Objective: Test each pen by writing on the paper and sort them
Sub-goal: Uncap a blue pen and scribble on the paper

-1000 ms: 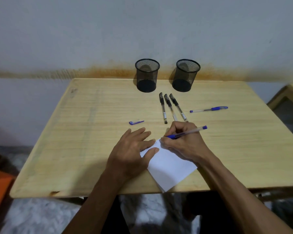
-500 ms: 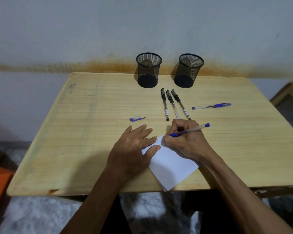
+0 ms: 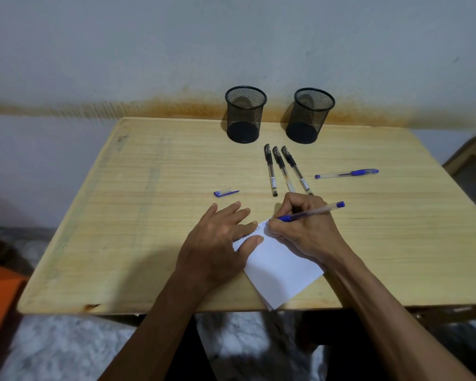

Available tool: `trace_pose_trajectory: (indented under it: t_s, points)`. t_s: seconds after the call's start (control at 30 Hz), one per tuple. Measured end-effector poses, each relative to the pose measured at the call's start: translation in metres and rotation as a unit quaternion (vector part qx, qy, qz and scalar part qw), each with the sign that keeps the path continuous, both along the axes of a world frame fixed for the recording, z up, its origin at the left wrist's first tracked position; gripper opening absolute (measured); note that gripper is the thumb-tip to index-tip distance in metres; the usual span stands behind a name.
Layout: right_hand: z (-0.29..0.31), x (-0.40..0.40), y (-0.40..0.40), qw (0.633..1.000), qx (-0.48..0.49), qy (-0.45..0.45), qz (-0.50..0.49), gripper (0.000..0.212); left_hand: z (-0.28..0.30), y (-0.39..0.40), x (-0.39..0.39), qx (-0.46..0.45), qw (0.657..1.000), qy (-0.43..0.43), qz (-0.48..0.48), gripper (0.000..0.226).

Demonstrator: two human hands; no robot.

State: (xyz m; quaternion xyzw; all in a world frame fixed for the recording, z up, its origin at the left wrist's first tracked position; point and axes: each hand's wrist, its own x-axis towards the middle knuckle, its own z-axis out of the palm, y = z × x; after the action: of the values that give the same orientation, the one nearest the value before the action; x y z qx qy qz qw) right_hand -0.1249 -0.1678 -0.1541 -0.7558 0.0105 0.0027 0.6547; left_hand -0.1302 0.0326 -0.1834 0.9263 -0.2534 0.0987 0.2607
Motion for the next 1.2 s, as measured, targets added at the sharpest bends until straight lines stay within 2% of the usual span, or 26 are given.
trace_pose_trajectory:
  t_s: [0.2, 0.57, 0.9, 1.03, 1.2]
  points:
    - [0.005, -0.003, 0.001, 0.999, -0.042, -0.016, -0.013, 0.023, 0.001, 0.000, 0.000, -0.001, 1.000, 0.011, 0.001, 0.045]
    - [-0.001, 0.000, -0.001, 1.000, -0.015, -0.018, -0.004, 0.026, 0.003, -0.001, -0.001, -0.004, 1.000, 0.003, 0.001, 0.045]
    - [0.003, -0.002, -0.002, 0.997, -0.067, -0.032, -0.021, 0.025, 0.004, -0.001, -0.001, -0.008, 1.000, 0.016, 0.002, 0.047]
    - [0.002, -0.001, -0.001, 0.998, -0.055, -0.031, -0.021, 0.025, 0.003, -0.001, -0.001, -0.016, 1.000, 0.010, 0.005, 0.046]
    - [0.010, -0.008, 0.002, 0.989, -0.128, -0.056, -0.042, 0.022, 0.002, -0.001, -0.001, -0.019, 1.000, 0.006, 0.009, 0.040]
